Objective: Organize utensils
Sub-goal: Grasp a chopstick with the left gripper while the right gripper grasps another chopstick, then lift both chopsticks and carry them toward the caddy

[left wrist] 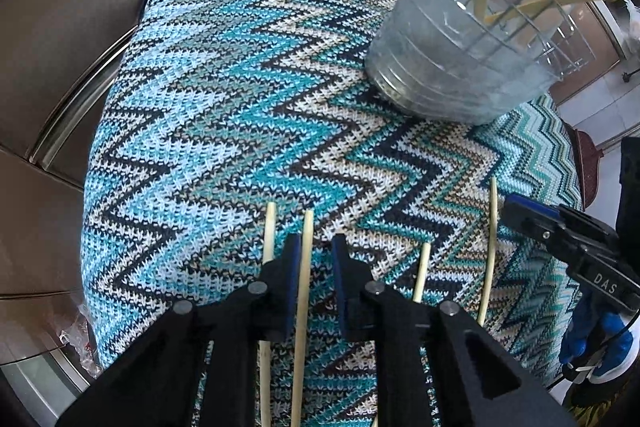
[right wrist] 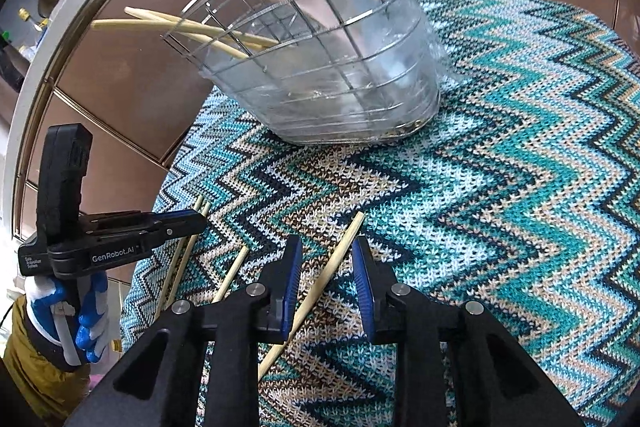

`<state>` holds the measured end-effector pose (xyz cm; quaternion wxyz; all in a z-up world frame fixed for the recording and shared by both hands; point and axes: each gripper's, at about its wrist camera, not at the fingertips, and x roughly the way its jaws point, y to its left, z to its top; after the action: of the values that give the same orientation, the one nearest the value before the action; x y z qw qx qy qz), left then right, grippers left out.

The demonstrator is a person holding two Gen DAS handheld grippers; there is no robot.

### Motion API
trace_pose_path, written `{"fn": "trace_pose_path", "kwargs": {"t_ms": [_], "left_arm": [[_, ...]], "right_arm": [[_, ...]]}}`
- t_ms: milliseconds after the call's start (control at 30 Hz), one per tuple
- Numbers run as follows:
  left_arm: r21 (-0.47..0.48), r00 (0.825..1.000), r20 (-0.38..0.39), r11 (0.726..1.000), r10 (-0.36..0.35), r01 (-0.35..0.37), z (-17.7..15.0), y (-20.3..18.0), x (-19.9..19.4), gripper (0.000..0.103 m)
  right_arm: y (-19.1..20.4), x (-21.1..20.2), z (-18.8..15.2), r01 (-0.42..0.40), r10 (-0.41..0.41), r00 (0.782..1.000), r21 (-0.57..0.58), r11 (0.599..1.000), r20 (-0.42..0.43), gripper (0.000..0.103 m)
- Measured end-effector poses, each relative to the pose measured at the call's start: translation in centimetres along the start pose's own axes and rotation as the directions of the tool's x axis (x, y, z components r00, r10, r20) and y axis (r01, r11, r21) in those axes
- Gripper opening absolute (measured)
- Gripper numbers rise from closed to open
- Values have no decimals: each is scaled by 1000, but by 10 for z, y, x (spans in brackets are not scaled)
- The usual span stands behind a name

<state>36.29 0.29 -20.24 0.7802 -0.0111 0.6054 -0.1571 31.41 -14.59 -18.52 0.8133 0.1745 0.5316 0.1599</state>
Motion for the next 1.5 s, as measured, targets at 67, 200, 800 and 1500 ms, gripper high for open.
{"fn": "trace_pose_path", "kwargs": {"t_ms": [67, 200, 800, 1500], "left_arm": [[-1, 1000, -6, 1000, -5, 5, 0, 1, 2, 14], [-10, 1000, -13, 1000, -22, 22, 0, 4, 5, 12], [-21, 1000, -11, 999, 25, -25, -4, -6, 7, 5], [37, 985, 172, 999, 28, -35, -41, -18, -77, 5]], "right_arm": [[1, 7, 3, 14, -14, 1000, -1, 1000, -23, 26], [4, 17, 6, 26, -26, 998, -4, 1000, -49, 26], [-8, 21, 3, 5, -3, 998, 35, 999, -64, 11], [35, -94, -40, -88, 105, 982, -106, 990, 160, 6]]}}
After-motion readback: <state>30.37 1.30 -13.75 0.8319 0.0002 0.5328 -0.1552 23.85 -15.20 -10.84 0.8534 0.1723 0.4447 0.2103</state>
